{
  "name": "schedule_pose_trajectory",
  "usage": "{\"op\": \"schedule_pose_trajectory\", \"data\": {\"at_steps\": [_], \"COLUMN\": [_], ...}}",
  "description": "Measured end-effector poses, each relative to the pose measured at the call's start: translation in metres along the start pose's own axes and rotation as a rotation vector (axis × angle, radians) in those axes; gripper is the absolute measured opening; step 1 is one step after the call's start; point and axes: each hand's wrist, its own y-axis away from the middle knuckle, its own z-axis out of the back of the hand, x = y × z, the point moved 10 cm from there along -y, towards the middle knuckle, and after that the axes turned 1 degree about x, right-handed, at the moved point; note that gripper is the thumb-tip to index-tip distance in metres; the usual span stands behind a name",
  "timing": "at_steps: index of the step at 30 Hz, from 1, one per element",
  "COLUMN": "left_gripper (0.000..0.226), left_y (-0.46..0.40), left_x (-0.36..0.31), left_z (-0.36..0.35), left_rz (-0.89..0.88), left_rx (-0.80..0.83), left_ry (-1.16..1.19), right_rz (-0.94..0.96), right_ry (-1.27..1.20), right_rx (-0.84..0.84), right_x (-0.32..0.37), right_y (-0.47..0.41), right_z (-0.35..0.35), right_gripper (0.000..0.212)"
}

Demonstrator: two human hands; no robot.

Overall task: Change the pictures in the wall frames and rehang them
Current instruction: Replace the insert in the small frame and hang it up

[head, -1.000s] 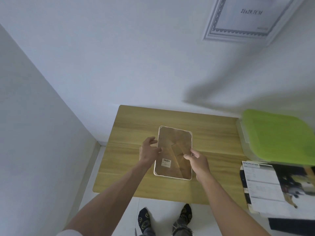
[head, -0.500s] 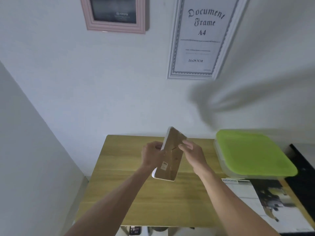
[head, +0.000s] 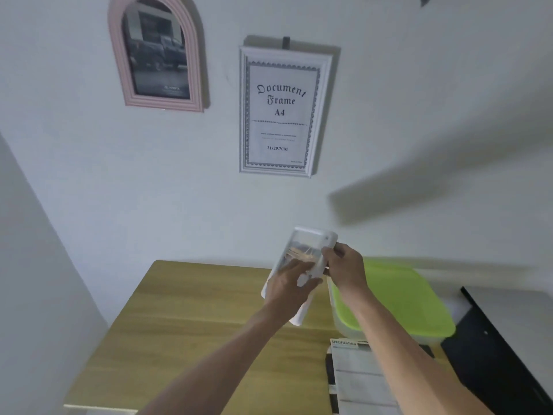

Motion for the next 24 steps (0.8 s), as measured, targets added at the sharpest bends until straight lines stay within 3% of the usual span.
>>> {"op": "schedule_pose_trajectory", "data": {"at_steps": [4,7,10,15,20,24], "left_gripper": [0.050,0.058,0.057,0.020,0.035,0.050], "left_y": [-0.023,-0.061,-0.106,-0.173,-0.229,-0.255], "left_x": [-0.026,-0.030,-0.039,-0.095,-0.159,-0.212], "left_z": [0.020,0.041,0.050,0.061,0.078,0.085], "left_rz": [-0.101,0.000,0.097,0.042,-0.043,-0.160], "left_rx": [-0.185,-0.208,-0.102,-0.004,-0.064,-0.088], "left_ry": [-0.156,-0.242,-0.080,0.247,0.289,0.218], "right_rz": [0.016,0.040,0.096,0.256,0.460,0.498], "right_ry": [-0.055,-0.110,-0.121,-0.057,0.189,0.172], "right_rx": [-0.035,-0.040,-0.045,-0.045,0.003,-0.005], "right_x": [0.023,0.048,0.082,0.151,0.222,0.260], "right_y": [-0.011,-0.030,-0.050,-0.077,-0.097,-0.115], "right_z": [0.049,0.078,0.101,0.132,0.161,0.187], "right_gripper": [0.013,0.016,0.015,0.023,0.034,0.050]}}
